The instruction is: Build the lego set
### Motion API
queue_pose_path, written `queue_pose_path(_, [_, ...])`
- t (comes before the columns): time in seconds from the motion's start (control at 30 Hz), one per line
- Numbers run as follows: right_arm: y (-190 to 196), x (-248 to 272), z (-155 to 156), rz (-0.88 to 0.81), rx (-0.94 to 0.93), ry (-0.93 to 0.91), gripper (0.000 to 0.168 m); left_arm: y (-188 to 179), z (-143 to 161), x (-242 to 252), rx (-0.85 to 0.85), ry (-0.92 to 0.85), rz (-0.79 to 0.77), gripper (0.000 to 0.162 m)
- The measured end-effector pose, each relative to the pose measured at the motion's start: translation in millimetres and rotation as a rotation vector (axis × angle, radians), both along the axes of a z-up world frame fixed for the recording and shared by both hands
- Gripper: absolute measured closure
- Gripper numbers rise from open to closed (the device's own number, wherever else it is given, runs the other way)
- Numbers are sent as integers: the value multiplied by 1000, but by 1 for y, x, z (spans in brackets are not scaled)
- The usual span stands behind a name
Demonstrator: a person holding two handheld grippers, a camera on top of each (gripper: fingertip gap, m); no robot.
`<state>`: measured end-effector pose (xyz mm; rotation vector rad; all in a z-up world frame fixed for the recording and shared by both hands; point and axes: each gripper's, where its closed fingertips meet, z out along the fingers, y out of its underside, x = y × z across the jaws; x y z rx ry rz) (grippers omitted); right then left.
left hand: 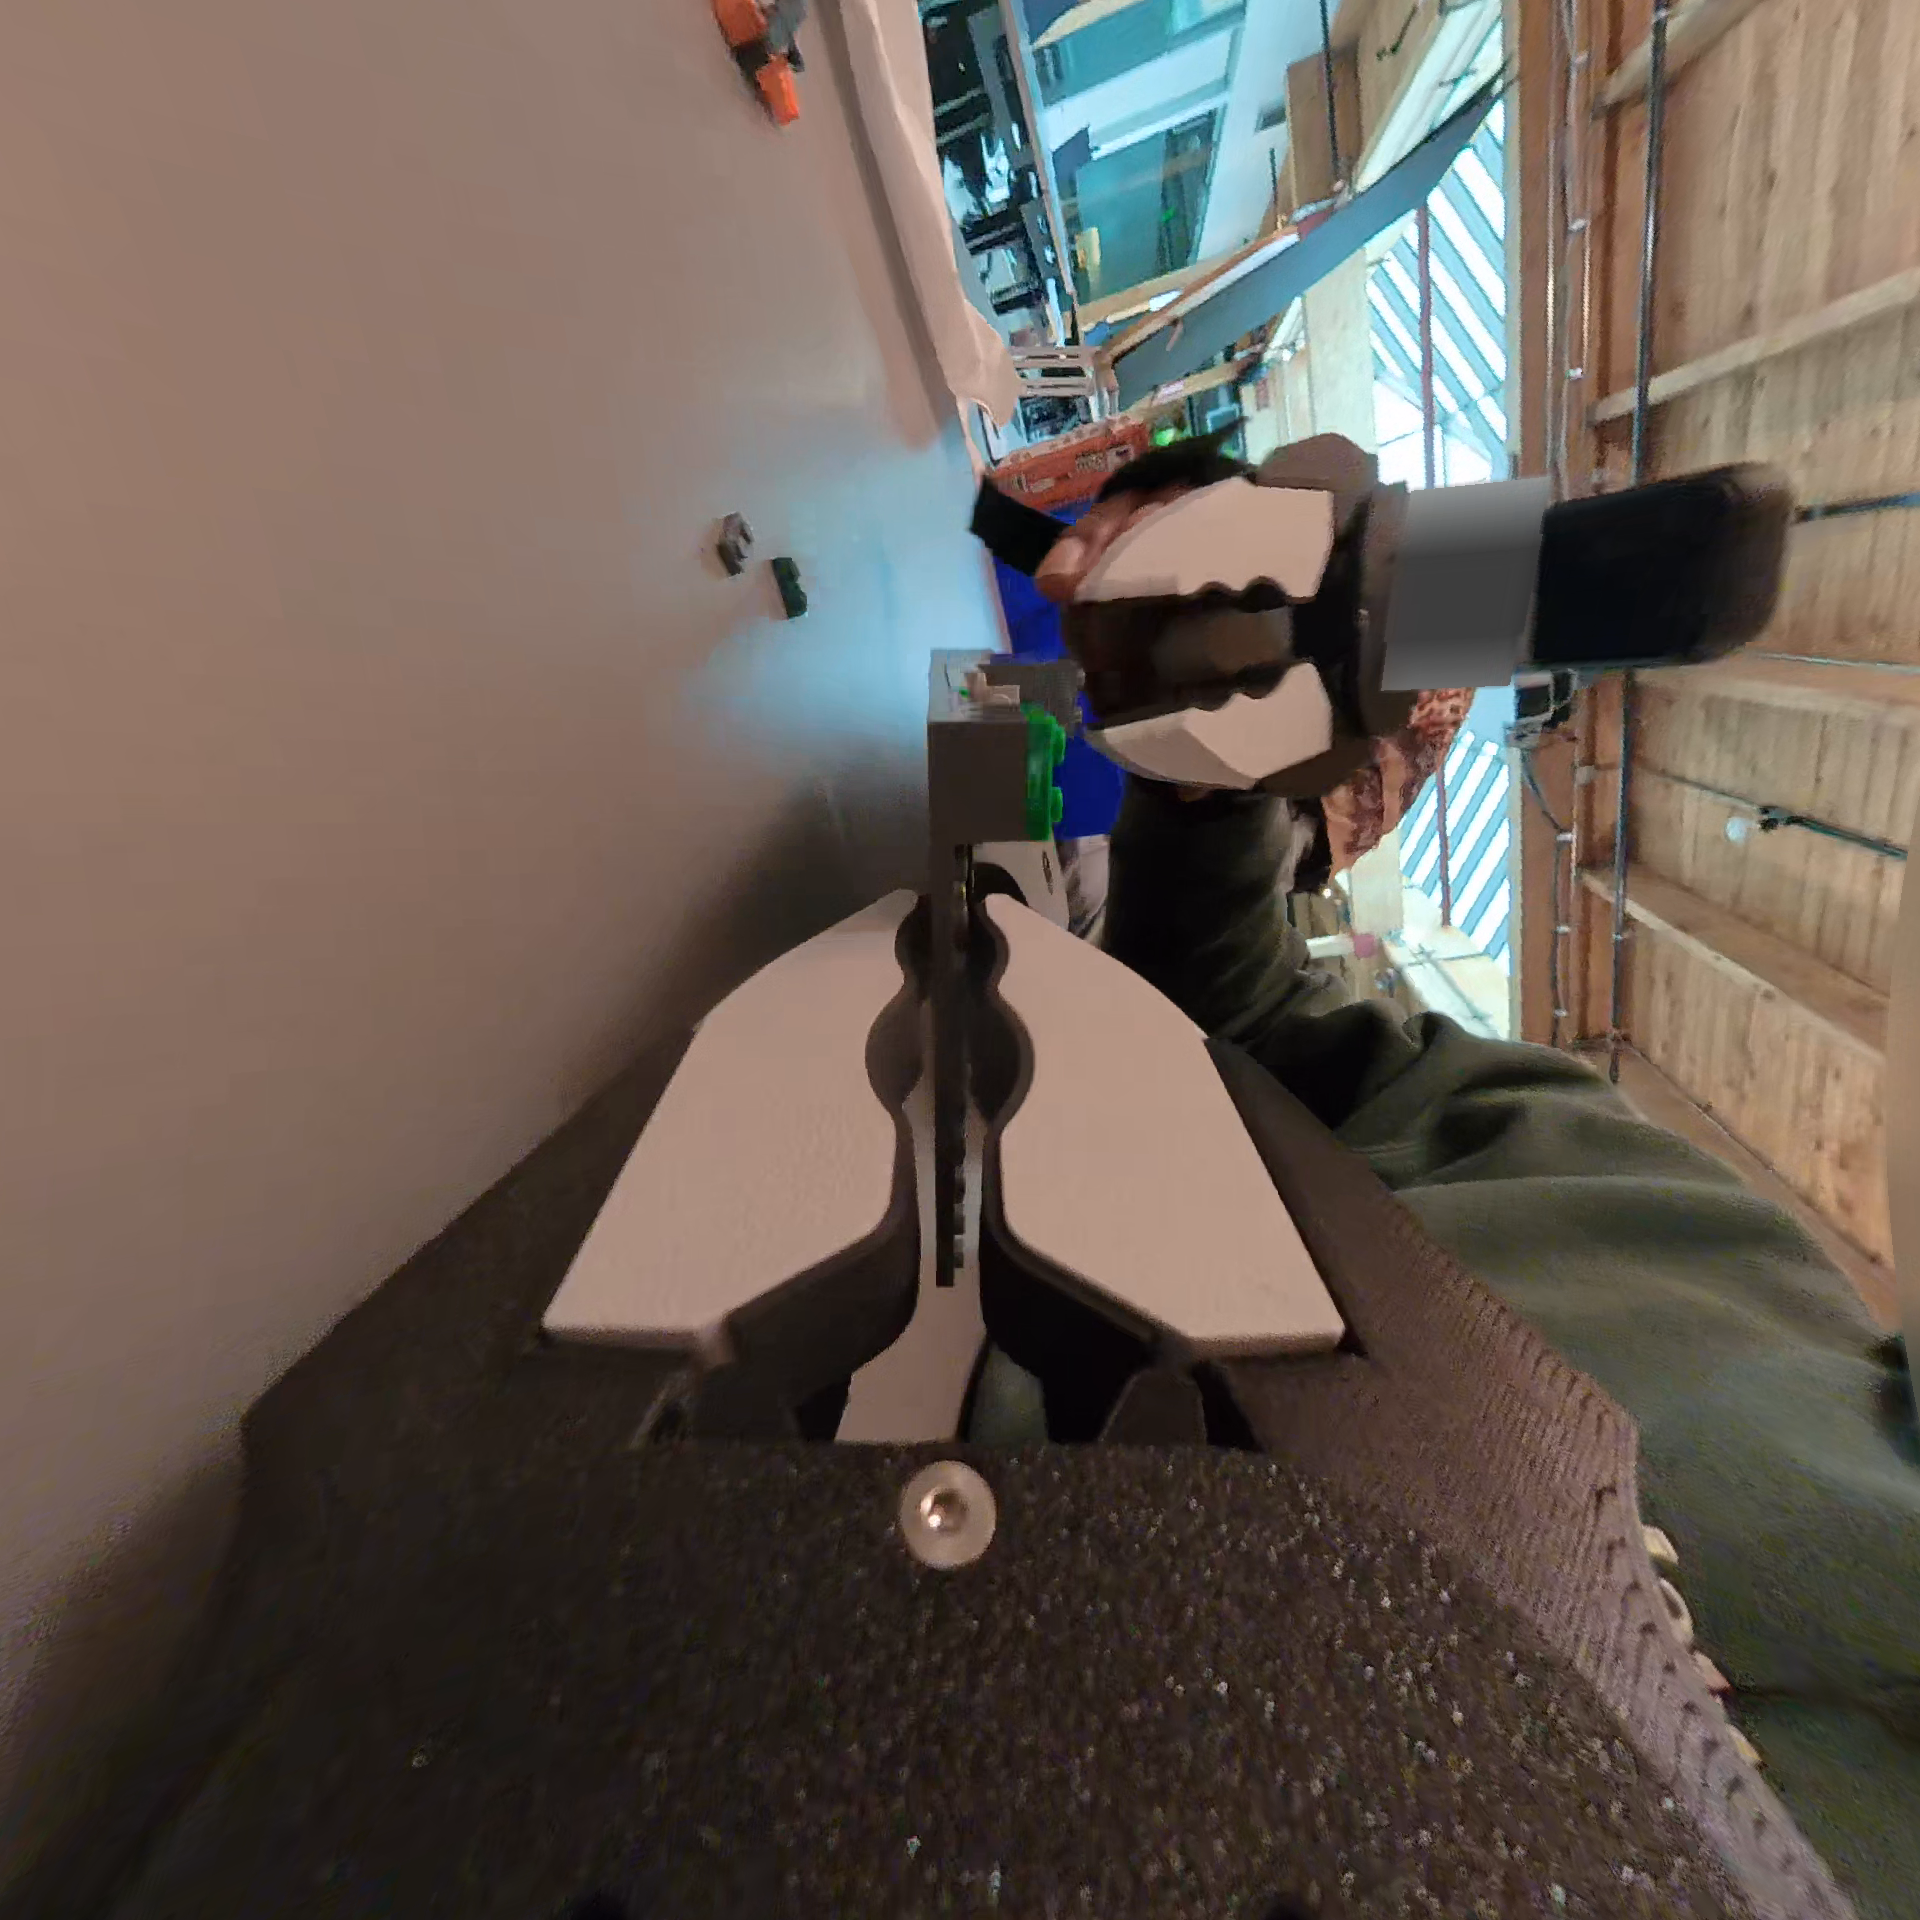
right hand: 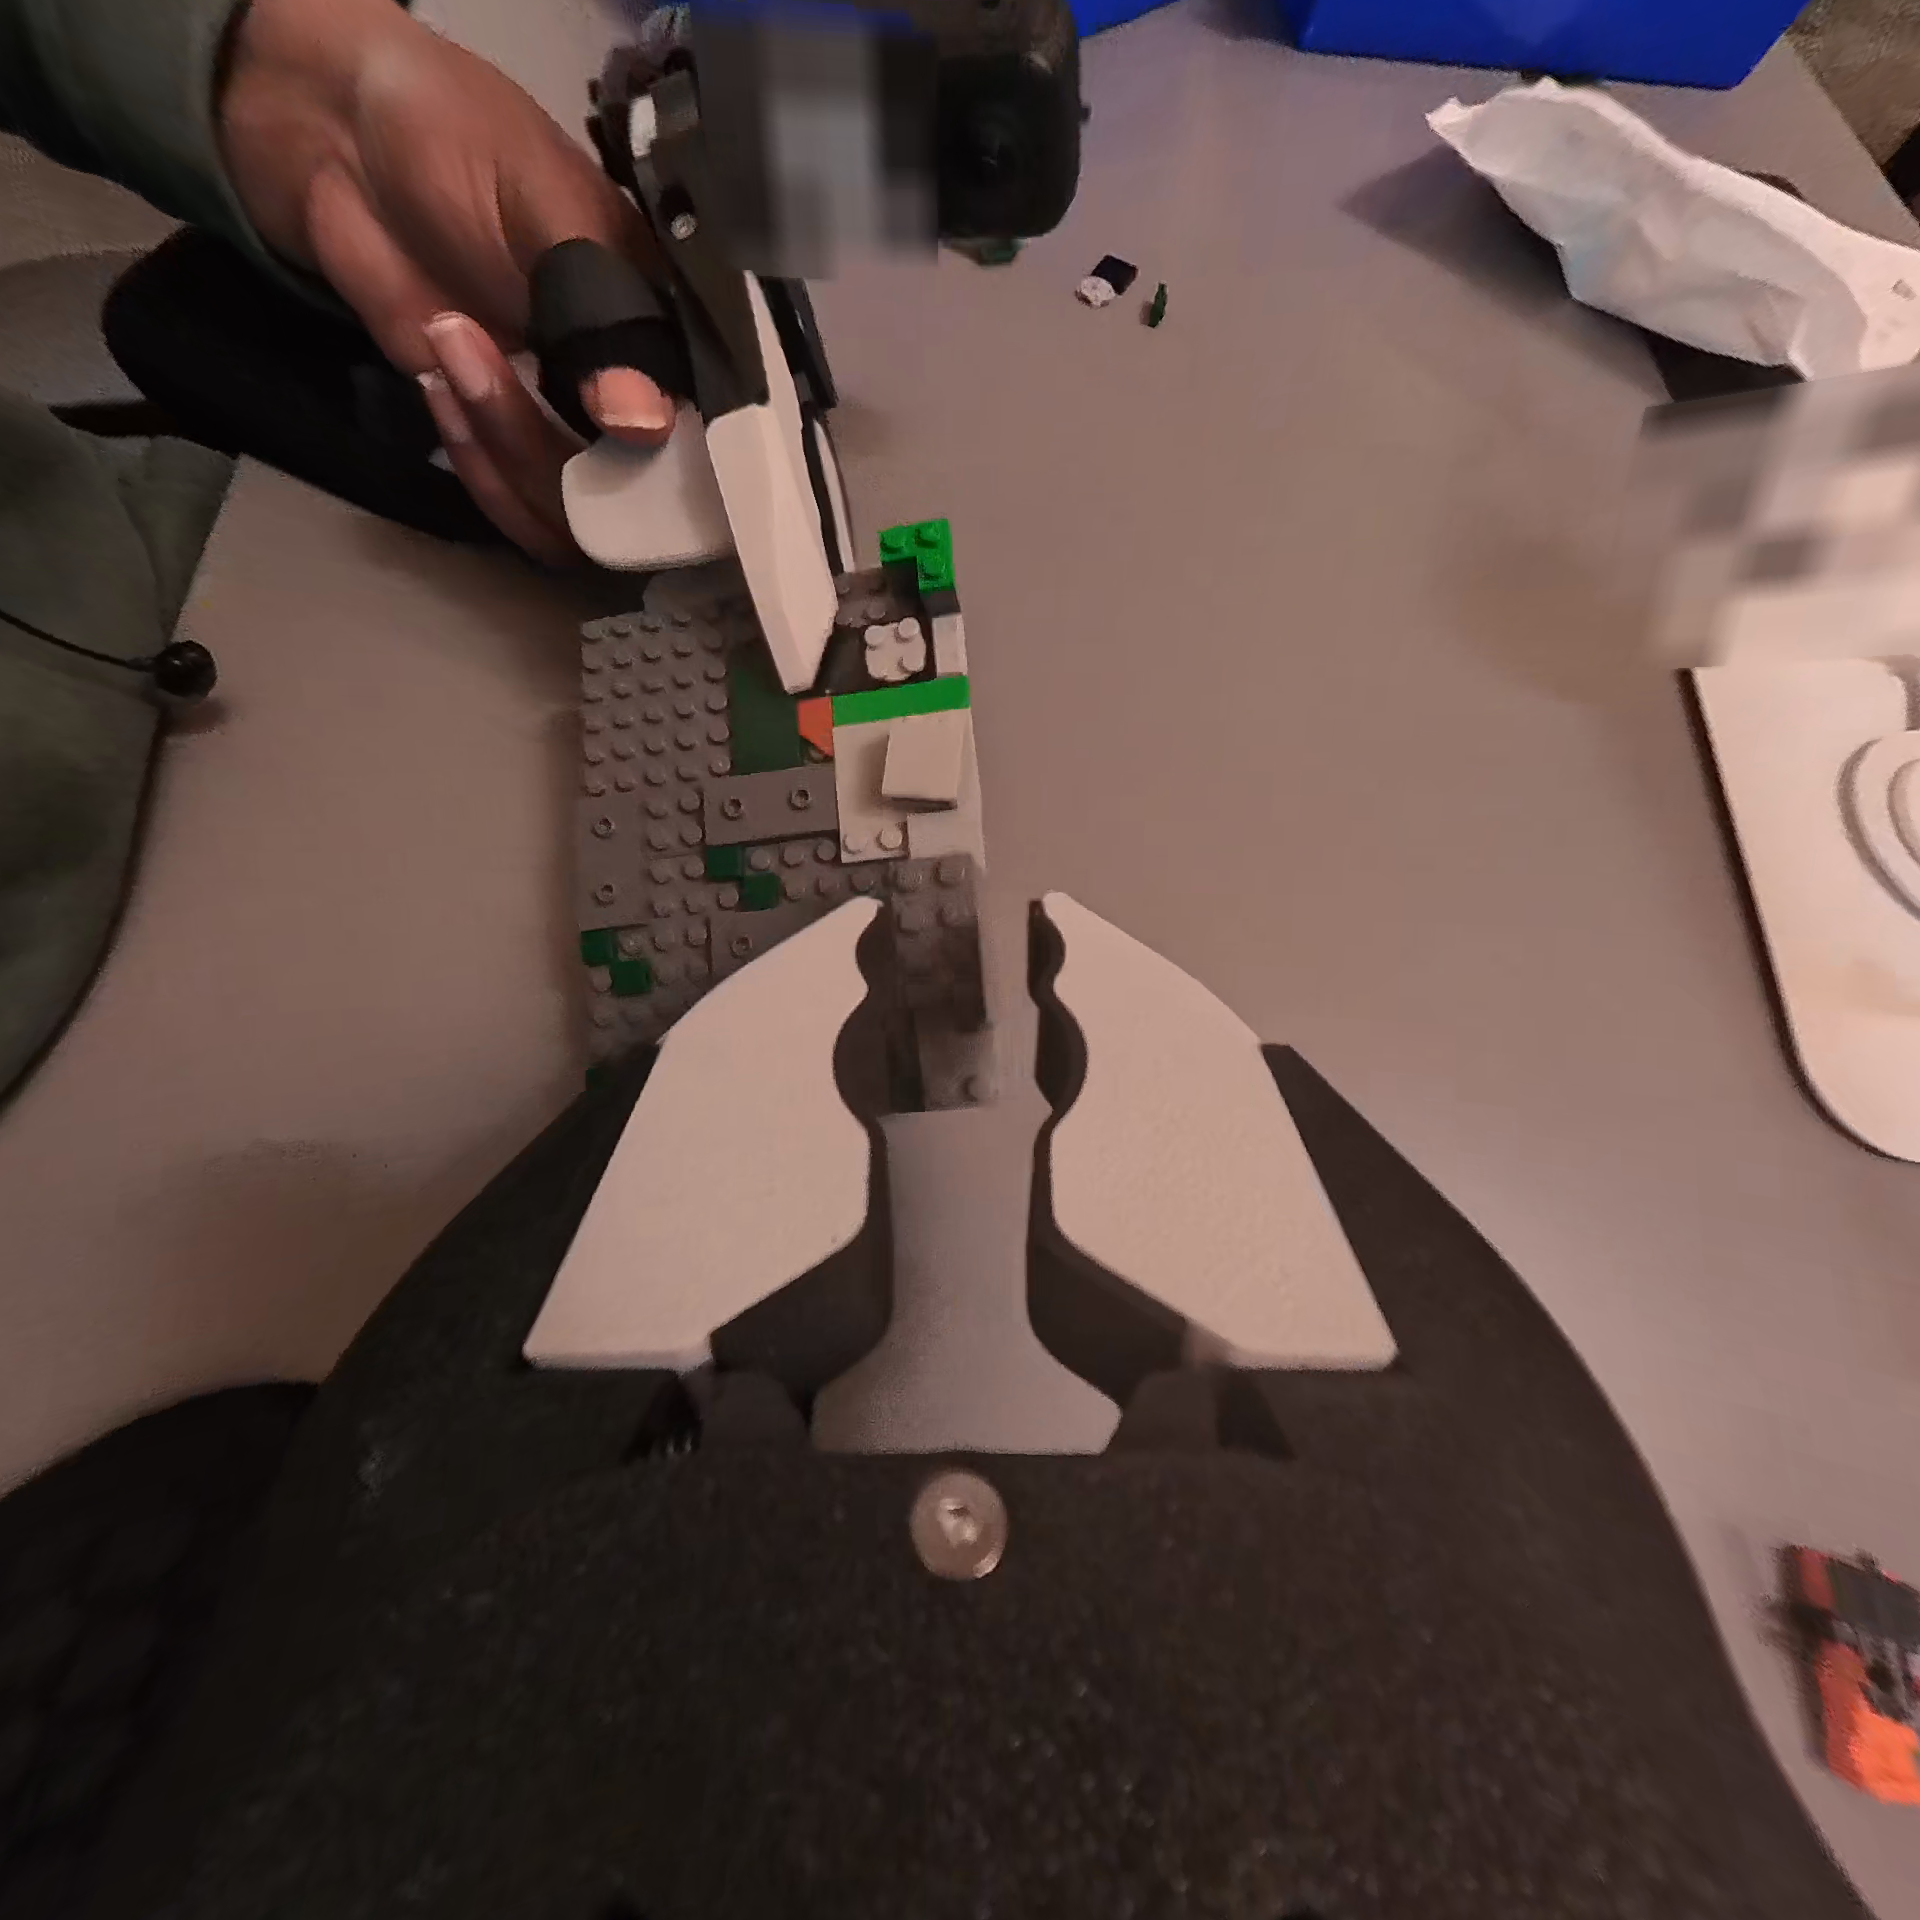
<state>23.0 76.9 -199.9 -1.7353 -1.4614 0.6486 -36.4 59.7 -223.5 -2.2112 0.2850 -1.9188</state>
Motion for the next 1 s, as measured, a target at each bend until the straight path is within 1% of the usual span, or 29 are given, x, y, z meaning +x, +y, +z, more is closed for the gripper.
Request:
queue_pose_path(0.07, [3, 0, 7, -26, 16, -65, 140, 1, 1, -1, -36, -16, 20, 156])
queue_pose_path(0.13, [5, -4, 15, -45, 46, -137, 139, 2, 3, 0, -57, -23, 40, 156])
queue_pose_path(0.23, [2, -21, 20, -52, 80, -241, 139, 4, 5, 1, -90, -34, 77, 156])
queue_pose_path(0.4, [8, -45, 4, -27, 93, -392, 139, 8, 1, 3, -71, -18, 94, 156])
queue_pose_path(0.5, [11, -51, -6, -10, 37, -438, 142, 9, 2, 1, -48, -12, 112, 156])
queue_pose_path(0.57, [16, -52, -11, -8, 54, -481, 150, 10, 2, 0, -40, -9, 123, 156])
queue_pose_path(0.73, [24, -62, -10, 21, 101, -485, 168, 13, 0, -8, -35, -7, 145, 156])
queue_pose_path(0.9, [30, -66, -1, 65, 126, -400, 168, 17, 5, -19, -22, -22, 168, 156])
queue_pose_path(1.0, [26, -67, 5, 89, 84, -348, 160, 18, 5, -23, -18, -21, 173, 156])
